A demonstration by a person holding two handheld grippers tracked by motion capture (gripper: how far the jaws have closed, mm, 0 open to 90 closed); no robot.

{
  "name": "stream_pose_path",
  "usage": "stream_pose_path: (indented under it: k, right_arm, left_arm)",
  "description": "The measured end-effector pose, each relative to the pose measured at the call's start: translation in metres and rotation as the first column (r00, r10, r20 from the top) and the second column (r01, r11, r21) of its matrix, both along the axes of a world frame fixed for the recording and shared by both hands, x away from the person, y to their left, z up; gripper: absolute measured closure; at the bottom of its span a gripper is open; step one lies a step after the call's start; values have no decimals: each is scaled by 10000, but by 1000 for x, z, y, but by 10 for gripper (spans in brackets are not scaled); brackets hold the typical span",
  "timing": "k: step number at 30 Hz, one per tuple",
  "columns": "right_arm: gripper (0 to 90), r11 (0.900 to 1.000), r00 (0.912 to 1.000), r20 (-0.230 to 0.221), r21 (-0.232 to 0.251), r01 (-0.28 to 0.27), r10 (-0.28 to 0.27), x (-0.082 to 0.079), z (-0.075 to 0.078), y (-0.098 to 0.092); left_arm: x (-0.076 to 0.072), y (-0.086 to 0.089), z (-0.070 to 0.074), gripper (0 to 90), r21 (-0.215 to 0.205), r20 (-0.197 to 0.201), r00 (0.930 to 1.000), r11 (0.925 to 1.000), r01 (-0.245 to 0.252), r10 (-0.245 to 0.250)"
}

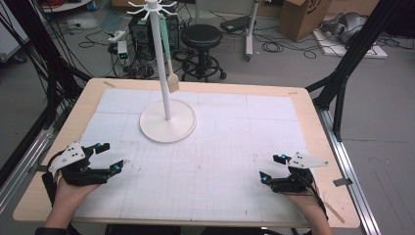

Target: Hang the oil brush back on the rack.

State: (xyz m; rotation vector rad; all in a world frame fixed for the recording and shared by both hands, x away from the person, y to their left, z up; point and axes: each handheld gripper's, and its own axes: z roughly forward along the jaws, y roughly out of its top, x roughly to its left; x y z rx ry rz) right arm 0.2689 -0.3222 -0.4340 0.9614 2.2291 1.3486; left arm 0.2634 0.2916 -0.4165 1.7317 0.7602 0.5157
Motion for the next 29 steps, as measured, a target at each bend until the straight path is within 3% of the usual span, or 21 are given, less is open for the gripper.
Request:
stream_pose_path:
  k: [8, 15, 29]
  right_arm:
    - [158, 9980, 9982, 213, 293, 560, -567, -5, -3, -12]
    - [158, 9992, 9992, 30, 34, 399, -399, -6, -6, -10]
    - [158, 9989, 9989, 80, 141, 454, -455, -5, -5, -9]
  left_arm:
    - [0, 0, -2, 175, 51, 66, 9999, 9999, -98, 97]
    - [2, -2, -4, 176, 263, 37, 9999, 9996, -133, 132]
    - [3, -1, -4, 176, 249, 11, 9999, 9996, -120, 119]
